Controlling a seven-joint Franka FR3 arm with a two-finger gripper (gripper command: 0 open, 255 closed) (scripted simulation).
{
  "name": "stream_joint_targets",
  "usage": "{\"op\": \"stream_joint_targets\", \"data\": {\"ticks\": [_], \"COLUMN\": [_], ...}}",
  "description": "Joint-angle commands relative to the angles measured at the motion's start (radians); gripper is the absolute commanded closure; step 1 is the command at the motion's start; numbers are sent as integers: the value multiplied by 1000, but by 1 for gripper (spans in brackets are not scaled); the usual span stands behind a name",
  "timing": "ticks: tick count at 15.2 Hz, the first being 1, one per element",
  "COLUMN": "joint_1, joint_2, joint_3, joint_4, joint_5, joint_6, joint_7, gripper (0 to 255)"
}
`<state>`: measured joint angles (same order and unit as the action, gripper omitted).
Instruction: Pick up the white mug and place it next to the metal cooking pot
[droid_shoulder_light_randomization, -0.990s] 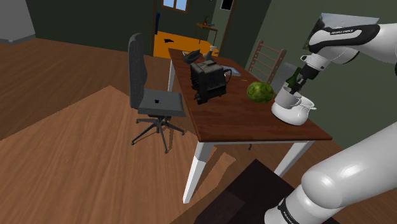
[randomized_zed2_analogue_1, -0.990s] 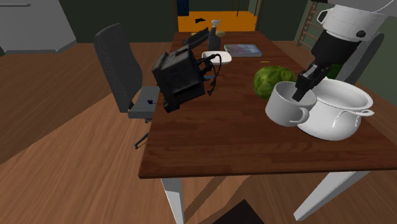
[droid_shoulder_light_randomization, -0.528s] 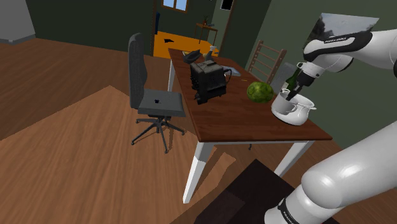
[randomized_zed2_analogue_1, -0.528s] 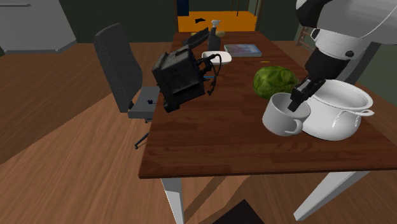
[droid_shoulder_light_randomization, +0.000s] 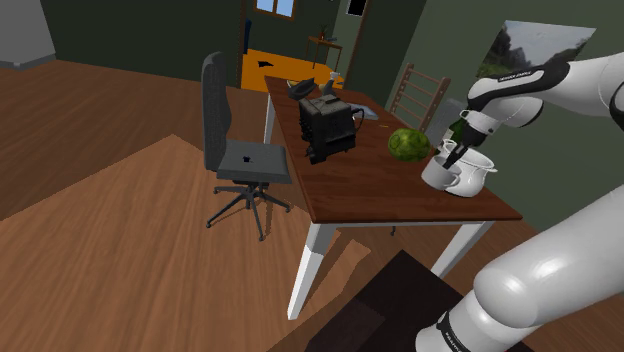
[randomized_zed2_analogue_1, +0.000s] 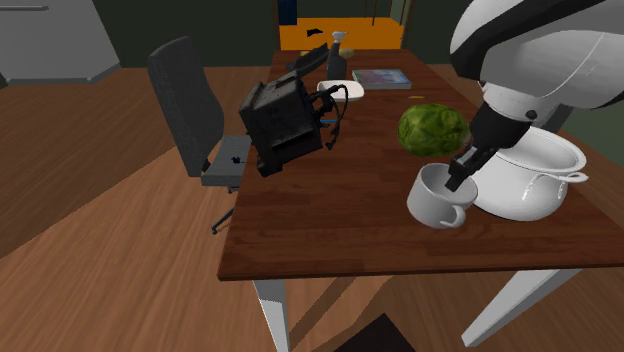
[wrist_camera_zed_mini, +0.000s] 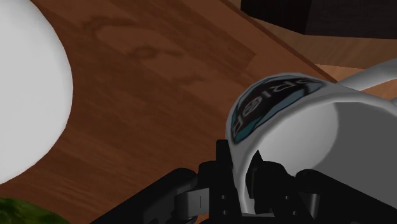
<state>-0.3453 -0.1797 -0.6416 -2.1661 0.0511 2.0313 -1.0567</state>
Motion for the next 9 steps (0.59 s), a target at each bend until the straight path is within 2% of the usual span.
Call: {"op": "stream_joint_targets", "data": {"ticks": [1,9], "joint_1": [0,5], "joint_2": [13,65], "joint_3": [-6,-21], "joint_4": [-18,-83], "joint_5": [9,49], "joint_6": [28,133], "joint_7": [-11,-53], "gripper": [255,255]}}
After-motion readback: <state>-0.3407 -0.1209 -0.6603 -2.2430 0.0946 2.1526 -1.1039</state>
